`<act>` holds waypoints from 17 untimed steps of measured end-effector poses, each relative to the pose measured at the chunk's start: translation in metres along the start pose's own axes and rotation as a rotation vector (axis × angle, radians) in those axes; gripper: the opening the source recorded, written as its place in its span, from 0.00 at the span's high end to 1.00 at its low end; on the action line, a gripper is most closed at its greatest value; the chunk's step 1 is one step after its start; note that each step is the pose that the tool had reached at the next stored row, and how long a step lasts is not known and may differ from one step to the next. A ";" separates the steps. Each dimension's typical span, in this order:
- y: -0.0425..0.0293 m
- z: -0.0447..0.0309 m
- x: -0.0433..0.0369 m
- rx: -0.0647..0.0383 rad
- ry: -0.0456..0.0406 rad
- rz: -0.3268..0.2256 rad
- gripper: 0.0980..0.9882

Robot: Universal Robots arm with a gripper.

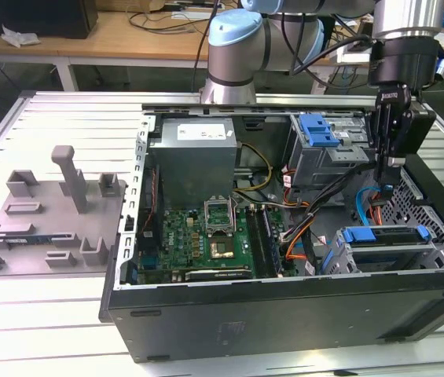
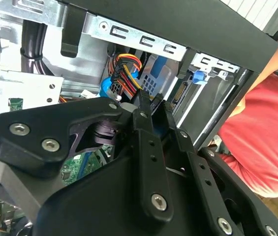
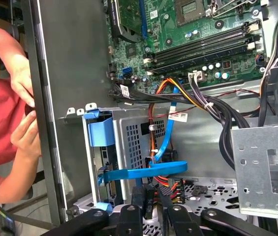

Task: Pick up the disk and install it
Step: 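Insert the first disk wire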

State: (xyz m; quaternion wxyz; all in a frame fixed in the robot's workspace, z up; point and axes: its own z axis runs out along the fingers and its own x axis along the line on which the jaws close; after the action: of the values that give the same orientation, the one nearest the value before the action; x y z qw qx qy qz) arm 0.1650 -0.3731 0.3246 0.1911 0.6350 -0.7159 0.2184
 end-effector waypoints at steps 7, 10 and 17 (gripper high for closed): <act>0.0000 0.0000 0.0000 0.002 0.0163 0.000 0.92; 0.0000 0.0000 0.0000 0.003 0.0215 0.000 0.92; -0.0008 0.0043 0.0063 0.000 0.0021 0.000 0.92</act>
State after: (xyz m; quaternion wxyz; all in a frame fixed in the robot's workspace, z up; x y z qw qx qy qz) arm 0.1650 -0.3809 0.3246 0.1918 0.6349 -0.7156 0.2192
